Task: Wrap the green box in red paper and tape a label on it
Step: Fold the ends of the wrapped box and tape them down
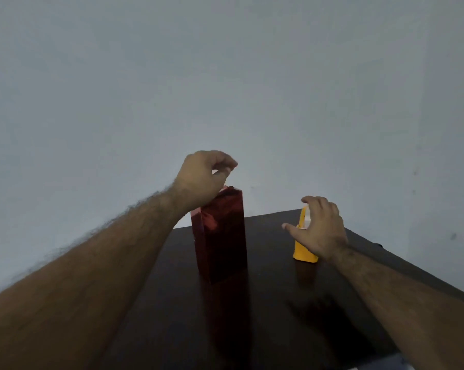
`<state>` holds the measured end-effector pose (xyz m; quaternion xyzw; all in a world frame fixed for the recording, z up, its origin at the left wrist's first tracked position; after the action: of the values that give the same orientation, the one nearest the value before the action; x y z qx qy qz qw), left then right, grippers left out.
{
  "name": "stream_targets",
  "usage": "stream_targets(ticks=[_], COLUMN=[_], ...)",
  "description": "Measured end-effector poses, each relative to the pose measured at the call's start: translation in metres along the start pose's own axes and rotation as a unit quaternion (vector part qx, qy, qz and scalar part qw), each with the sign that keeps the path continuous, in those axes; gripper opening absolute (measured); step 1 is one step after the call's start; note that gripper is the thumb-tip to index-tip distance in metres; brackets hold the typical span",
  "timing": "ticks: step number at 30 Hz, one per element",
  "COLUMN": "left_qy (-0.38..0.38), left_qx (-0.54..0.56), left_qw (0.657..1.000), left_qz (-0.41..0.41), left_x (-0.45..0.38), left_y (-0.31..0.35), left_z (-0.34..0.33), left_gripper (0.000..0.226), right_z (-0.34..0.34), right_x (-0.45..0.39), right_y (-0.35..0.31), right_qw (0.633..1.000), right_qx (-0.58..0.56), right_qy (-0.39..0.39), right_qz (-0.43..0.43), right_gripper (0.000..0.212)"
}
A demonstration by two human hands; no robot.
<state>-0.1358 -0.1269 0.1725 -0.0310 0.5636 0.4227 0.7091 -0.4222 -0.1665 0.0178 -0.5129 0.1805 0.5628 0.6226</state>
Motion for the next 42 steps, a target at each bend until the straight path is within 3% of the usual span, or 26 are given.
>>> stream_targets(ticks=[2, 4, 6, 10, 14, 17, 21, 27, 36, 42], left_qy=[0.007, -0.033, -0.078, -0.095, -0.125, -0.204, -0.288, -0.317, -0.321, -0.287], left_qx=[-0.013, -0.002, 0.011, 0.025, 0.029, 0.025, -0.01, -0.045, -0.081, -0.082], left_qw=[0.995, 0.986, 0.987, 0.989, 0.936, 0.894, 0.861, 0.844, 0.844, 0.861], left_qz=[-0.1, -0.163, -0.143, 0.112, 0.327, 0.399, 0.419, 0.429, 0.423, 0.411], left_x=[0.012, 0.03, 0.045, 0.051, 0.064, 0.082, 0.091, 0.087, 0.081, 0.091], left_y=[0.041, 0.069, 0.076, 0.017, -0.051, -0.064, -0.06, -0.051, -0.038, -0.038], left_z=[-0.018, -0.056, -0.101, -0.177, -0.238, -0.269, -0.291, -0.293, -0.284, -0.275], left_gripper=[0.019, 0.015, 0.01, 0.01, 0.016, 0.008, 0.01, 0.014, 0.024, 0.027], right_z=[0.002, -0.006, -0.02, -0.048, -0.067, -0.073, -0.079, -0.078, -0.075, -0.077], right_x=[0.012, 0.026, 0.04, 0.046, 0.049, 0.048, 0.049, 0.051, 0.051, 0.053], right_y=[0.034, 0.063, 0.08, 0.09, 0.091, 0.095, 0.095, 0.09, 0.09, 0.092], right_qw=[0.996, 0.986, 0.972, 0.959, 0.964, 0.968, 0.968, 0.969, 0.97, 0.968], right_qx=[-0.014, -0.029, -0.059, -0.089, -0.054, -0.045, -0.041, -0.026, 0.001, 0.004], right_qy=[-0.021, -0.075, -0.123, -0.173, -0.197, -0.19, -0.195, -0.201, -0.195, -0.204], right_qz=[-0.081, -0.146, -0.189, -0.205, -0.168, -0.159, -0.15, -0.142, -0.145, -0.15], right_gripper=[0.108, 0.119, 0.122, 0.116, 0.135, 0.139, 0.14, 0.138, 0.136, 0.137])
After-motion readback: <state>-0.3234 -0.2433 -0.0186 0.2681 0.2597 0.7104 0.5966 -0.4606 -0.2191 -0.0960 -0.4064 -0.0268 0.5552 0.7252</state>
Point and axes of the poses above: each hand's wrist, its own x-axis away from the middle knuckle, its own z-axis out of the back of the hand, y = z × x, the point moved 10 cm from there along -x, towards the middle knuckle, and after that the axes turned 15 degrees about y, right-handed, at the moved point
